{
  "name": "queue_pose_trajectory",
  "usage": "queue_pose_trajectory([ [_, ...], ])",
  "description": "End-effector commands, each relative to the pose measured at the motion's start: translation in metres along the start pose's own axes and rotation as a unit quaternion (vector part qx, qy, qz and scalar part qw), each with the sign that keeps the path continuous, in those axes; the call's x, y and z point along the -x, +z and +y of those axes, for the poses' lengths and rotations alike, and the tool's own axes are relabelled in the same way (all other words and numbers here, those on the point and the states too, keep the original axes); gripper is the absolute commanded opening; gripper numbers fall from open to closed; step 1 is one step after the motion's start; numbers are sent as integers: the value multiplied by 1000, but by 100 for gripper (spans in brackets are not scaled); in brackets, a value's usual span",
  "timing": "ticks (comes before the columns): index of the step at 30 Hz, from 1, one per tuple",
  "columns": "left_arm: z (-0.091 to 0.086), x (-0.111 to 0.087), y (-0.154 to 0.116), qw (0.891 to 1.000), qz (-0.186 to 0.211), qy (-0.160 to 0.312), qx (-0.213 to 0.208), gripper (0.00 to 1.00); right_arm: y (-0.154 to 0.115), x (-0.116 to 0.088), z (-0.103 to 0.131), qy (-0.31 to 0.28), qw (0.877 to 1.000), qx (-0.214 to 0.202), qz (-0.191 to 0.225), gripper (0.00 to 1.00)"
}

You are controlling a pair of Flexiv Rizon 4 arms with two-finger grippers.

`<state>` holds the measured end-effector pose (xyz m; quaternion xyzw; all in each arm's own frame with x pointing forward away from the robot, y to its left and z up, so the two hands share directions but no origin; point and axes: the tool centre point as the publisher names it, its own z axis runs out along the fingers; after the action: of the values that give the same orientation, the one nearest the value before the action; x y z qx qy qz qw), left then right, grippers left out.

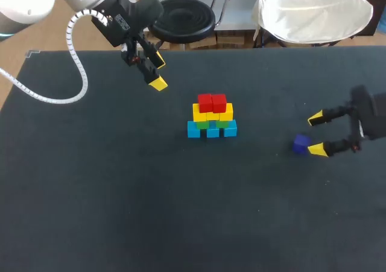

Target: Place the blue cubes, place green cubes on the blue cubes, place the yellow cubes on the green cubes, then place the red cubes on the yellow cubes, and place purple cube on the red cubes.

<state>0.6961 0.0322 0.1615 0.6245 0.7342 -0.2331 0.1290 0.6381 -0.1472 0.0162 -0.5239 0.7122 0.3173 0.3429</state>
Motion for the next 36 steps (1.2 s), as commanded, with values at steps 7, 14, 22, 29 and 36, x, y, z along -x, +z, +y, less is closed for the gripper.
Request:
queue_pose_trajectory([
  [7, 0, -1, 0, 1000, -1, 1, 1, 100, 19, -12, -19, 5, 1000, -15, -8, 100],
  [14, 0, -1, 0, 1000, -1, 1, 1, 100, 30, -12, -29, -2, 1000, -8, 0, 100],
  [22, 0, -1, 0, 1000, -1, 1, 1, 100, 36, -19, -41, 6, 1000, -6, 0, 100],
  [29, 0, -1, 0, 1000, -1, 1, 1, 100, 33, -16, -44, 4, 1000, -12, 0, 100],
  [36, 0, -1, 0, 1000, -1, 1, 1, 100, 11, -11, -38, -27, 1000, 0, -7, 100],
])
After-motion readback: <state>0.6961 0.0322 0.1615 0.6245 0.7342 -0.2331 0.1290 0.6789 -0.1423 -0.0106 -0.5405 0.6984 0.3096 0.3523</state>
